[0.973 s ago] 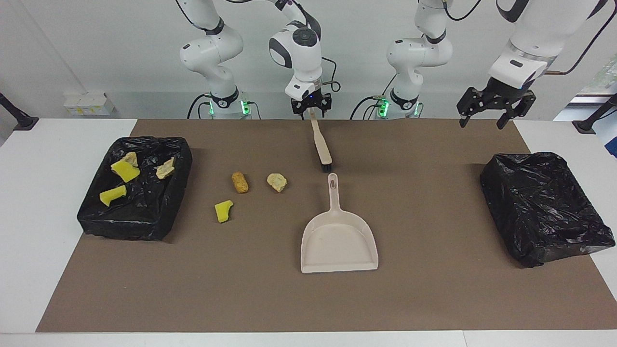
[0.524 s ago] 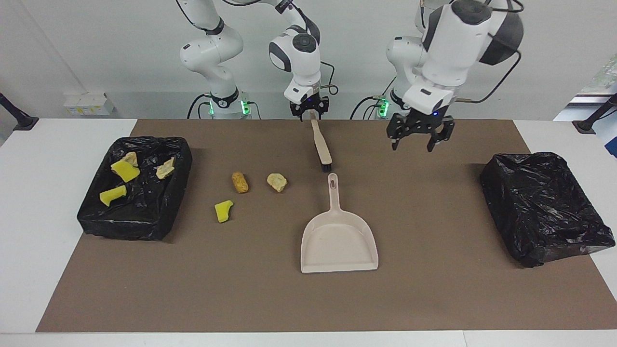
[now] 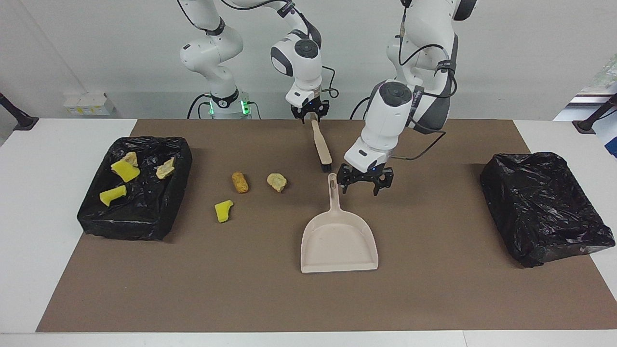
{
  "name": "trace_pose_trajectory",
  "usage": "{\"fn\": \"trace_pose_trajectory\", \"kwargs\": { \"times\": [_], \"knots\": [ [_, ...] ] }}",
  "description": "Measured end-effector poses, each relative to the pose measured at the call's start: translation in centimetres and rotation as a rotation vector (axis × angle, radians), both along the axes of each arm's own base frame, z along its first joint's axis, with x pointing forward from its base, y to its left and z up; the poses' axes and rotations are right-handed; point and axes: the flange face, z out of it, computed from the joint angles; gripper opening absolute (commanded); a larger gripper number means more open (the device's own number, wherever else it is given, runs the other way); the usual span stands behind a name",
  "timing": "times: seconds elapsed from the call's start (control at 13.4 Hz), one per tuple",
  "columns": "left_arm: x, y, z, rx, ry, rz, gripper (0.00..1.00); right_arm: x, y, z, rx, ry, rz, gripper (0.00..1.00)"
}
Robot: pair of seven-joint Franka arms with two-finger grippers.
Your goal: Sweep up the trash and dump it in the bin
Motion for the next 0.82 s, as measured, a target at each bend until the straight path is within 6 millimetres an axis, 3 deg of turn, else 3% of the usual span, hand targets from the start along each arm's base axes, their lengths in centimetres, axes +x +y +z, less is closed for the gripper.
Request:
{"fn": "trace_pose_trajectory", "kwargs": {
  "times": [0.15,0.37,0.6,0.75,0.82],
  "knots": [
    [-0.9,-2.1,-1.6,-0.004,0.018,0.036,1.0,0.1,0.4,0.2,0.005,-0.001,0.003,0.03],
    [-3.4,-6.2,-3.1,-0.015,0.042,0.108,1.0,0.5,0.8,0.9,0.02,-0.01,0.002,0.0],
    [-2.9,-5.6,-4.2,-0.006,0.05,0.139,1.0,0.8,0.5,1.2,0.003,0.01,-0.003,0.0],
    [-2.1,-4.5,-5.0,0.002,0.056,0.16,0.85,1.4,-0.8,1.7,-0.02,0.033,-0.015,0.0],
    [-1.9,-4.2,-5.2,0.003,0.057,0.165,0.61,2.0,-2.0,2.3,-0.027,0.042,-0.015,0.0]
  ]
}}
